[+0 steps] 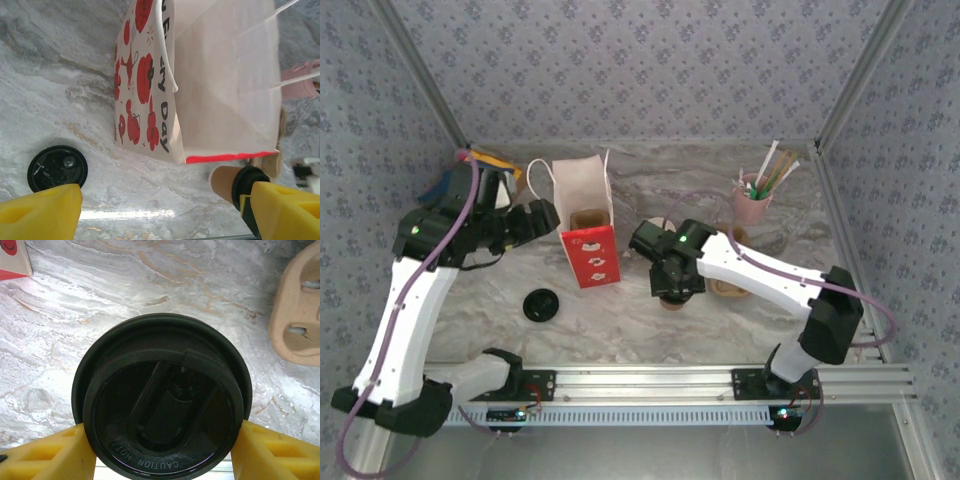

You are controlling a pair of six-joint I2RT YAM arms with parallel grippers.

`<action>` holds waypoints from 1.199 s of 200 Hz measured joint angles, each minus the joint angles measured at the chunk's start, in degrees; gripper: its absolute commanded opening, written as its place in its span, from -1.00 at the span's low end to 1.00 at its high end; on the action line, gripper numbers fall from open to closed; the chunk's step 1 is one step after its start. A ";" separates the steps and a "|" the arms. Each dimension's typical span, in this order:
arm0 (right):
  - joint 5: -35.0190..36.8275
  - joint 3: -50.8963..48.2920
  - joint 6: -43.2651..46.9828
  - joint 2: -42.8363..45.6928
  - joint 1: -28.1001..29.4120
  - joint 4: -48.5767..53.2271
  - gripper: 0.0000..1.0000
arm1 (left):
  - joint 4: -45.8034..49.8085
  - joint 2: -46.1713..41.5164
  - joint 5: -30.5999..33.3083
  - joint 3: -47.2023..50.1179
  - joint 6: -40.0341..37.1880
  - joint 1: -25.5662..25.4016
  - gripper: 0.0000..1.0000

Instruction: Pack the takeout coffee

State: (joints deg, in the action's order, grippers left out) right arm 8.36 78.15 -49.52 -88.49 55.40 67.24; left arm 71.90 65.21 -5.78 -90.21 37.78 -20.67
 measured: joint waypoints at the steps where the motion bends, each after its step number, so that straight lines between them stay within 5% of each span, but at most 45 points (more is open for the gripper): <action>1: -0.02 -0.11 0.09 0.13 -0.04 -0.02 0.30 | -0.02 0.31 0.00 0.00 0.04 -0.17 0.72; 51: -0.55 -7.17 4.22 7.80 -2.89 -0.87 0.30 | -1.51 10.38 2.45 -0.44 1.73 -5.55 0.46; 131: -2.29 -14.75 8.04 12.70 -6.16 -2.01 0.30 | -3.32 13.40 5.35 0.46 3.96 -10.29 -0.68; 240: -5.27 -17.94 13.05 13.51 -7.93 -4.04 0.32 | -4.50 7.02 7.28 5.33 15.63 -24.57 -0.80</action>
State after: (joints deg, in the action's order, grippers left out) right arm 3.09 60.20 -36.47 -74.98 47.46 63.20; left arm 67.40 72.23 1.50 -84.88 53.41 -45.23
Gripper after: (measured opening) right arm 0.661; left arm 0.100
